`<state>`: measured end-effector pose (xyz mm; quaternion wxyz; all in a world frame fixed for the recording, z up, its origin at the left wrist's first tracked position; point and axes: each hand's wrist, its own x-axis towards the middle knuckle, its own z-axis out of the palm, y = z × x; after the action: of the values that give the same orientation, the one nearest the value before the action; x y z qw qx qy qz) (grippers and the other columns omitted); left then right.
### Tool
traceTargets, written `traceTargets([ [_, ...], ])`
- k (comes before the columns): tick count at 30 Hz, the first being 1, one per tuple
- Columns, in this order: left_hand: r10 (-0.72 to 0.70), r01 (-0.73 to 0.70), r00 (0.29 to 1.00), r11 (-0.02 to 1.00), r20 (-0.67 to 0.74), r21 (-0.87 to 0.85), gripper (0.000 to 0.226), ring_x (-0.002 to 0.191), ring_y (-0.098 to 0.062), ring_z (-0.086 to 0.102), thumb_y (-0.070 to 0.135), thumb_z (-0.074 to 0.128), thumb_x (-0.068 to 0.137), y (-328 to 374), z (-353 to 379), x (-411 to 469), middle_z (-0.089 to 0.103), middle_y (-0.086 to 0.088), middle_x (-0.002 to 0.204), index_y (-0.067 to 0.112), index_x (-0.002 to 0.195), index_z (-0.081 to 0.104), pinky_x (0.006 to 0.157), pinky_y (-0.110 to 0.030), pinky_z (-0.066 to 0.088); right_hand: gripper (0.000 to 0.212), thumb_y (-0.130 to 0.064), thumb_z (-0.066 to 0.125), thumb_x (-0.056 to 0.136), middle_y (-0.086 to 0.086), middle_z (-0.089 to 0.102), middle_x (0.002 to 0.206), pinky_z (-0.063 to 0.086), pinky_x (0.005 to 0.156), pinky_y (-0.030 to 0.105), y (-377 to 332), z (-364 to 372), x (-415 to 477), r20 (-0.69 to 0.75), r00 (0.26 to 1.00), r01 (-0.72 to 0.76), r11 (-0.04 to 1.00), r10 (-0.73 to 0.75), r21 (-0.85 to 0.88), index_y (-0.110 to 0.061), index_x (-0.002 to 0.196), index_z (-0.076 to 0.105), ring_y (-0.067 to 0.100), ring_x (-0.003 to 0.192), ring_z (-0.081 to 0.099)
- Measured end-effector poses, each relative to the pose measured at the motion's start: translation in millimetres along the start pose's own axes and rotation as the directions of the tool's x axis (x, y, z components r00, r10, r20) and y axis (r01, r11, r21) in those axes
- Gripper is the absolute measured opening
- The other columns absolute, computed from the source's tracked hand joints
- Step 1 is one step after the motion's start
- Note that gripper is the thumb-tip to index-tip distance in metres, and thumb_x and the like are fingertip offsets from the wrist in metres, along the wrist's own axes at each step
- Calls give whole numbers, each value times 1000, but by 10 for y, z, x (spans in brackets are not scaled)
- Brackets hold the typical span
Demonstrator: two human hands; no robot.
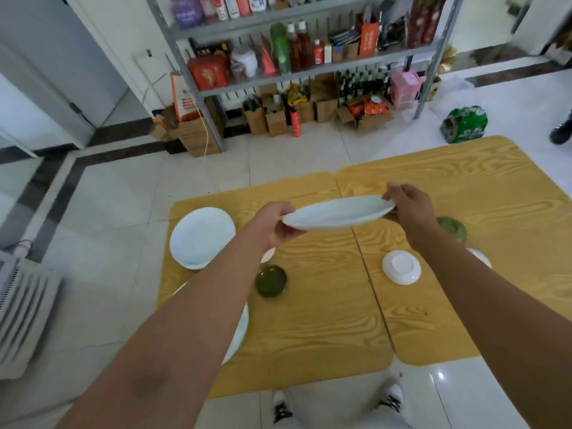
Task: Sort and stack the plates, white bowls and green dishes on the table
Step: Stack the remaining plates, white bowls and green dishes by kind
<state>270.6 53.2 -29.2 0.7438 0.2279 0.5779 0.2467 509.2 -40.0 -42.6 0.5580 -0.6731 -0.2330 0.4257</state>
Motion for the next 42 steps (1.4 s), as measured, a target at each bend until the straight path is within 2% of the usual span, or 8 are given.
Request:
traceTargets([
  [3,106,-104,994,983,-4,149,56,111,-34,57,-9,44,96,64,-544,-96,45,-16,141,11,148,36,70,-40,57,6,-13,63,92,0,62,95,51,69,30,145,455,-314,-9,994,108,989,-110,-101,-12,97,63,20,89,58],
  [8,234,-210,968,955,-96,211,47,109,-31,57,-8,48,95,76,-1346,-181,59,-13,132,8,139,50,78,-39,52,42,-6,62,90,-3,54,137,52,84,37,401,1135,-692,59,986,168,965,-159,-202,-23,128,56,22,114,57],
  [12,293,-269,948,947,-125,176,44,112,-33,60,-5,49,94,57,-1863,-166,63,-11,128,12,134,56,96,-49,52,53,-11,60,95,-2,56,133,55,92,42,440,1576,-900,94,995,43,989,-30,-139,-15,145,43,20,115,56],
  [18,313,-307,942,949,-123,67,46,113,-32,61,-3,49,92,11,-2653,-245,63,-6,127,20,131,57,92,-57,52,19,-16,59,98,11,73,94,58,63,32,590,2121,-1146,171,978,-56,943,117,-327,-5,110,67,23,78,71],
  [23,326,-299,926,941,-192,158,37,105,-30,66,-1,51,91,-172,-3174,-362,67,-10,120,12,124,62,79,-43,60,16,-14,60,96,11,55,61,40,50,31,882,2482,-1219,147,975,-85,888,168,-452,-2,94,69,20,51,47],
  [28,251,-143,937,911,-244,386,24,99,-27,69,1,54,92,-459,-3650,-395,70,-16,111,7,111,67,64,-30,58,10,-11,59,95,4,62,69,48,58,33,1295,2662,-1372,184,969,-41,843,165,-536,-8,101,66,18,56,54],
  [34,111,7,949,929,-296,370,28,92,-23,69,-1,61,90,-817,-3932,-277,70,-11,106,6,117,62,63,-34,58,16,-17,55,98,4,63,82,50,64,34,1828,2730,-1558,169,940,-123,756,297,-642,-11,112,60,16,65,58],
  [42,28,106,934,930,-355,353,20,101,-27,67,0,63,89,-1099,-4008,-89,65,-12,112,13,103,57,66,-38,61,11,-12,57,96,8,67,72,58,71,45,2067,2689,-1581,139,951,-94,688,275,-719,-11,93,68,20,62,62],
])
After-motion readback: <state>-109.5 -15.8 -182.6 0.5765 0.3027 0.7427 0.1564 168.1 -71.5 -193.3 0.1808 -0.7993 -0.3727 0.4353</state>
